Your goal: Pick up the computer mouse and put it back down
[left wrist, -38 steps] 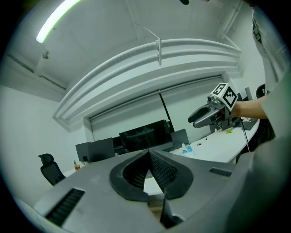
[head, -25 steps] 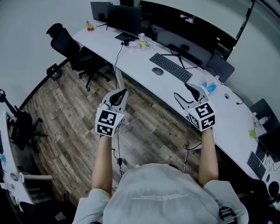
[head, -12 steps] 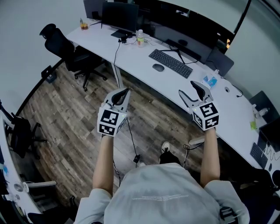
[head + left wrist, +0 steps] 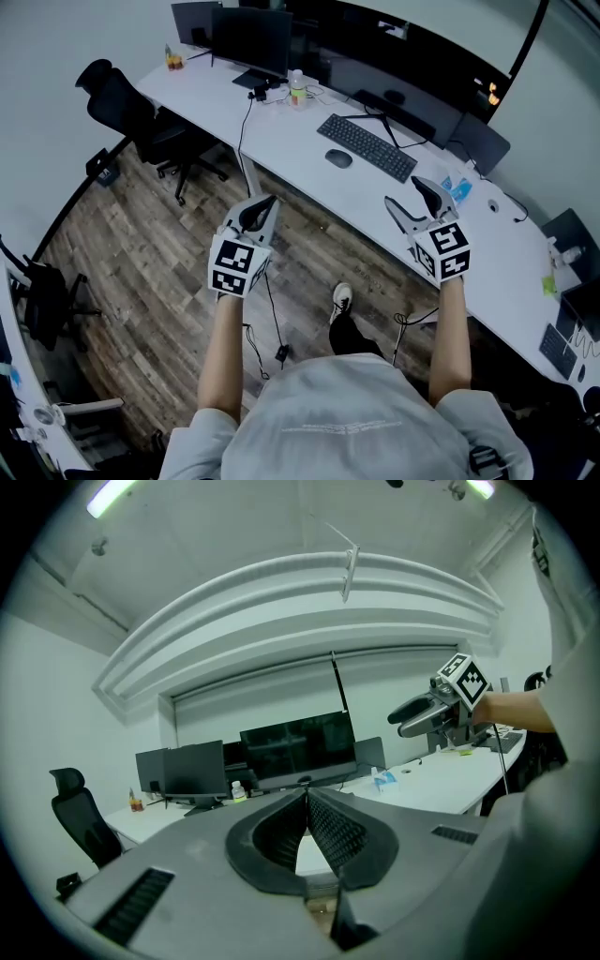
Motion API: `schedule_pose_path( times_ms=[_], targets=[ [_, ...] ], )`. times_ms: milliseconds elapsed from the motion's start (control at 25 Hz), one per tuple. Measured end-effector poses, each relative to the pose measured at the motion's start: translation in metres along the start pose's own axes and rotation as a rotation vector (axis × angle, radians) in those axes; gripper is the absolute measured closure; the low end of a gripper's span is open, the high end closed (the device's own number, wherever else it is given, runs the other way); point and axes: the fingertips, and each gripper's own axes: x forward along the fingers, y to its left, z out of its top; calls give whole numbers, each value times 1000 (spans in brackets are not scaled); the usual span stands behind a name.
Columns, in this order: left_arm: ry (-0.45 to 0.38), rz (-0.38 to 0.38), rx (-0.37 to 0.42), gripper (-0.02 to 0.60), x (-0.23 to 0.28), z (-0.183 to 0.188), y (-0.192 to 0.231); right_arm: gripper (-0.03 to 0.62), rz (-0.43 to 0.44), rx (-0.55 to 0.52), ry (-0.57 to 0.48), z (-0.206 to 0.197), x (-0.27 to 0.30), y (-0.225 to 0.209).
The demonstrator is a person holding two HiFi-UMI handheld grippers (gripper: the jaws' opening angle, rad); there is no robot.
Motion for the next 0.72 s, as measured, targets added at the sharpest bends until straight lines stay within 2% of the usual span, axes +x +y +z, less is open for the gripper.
schedule_pose_path(
  times_ms=[440,720],
  targets=[
    [80,69,-25,568,121,2,63,310,109,32,4,-16,125,-91],
    [118,111,-59,568,195,-4,99,305,200,42,38,-37,201,-126]
  ],
)
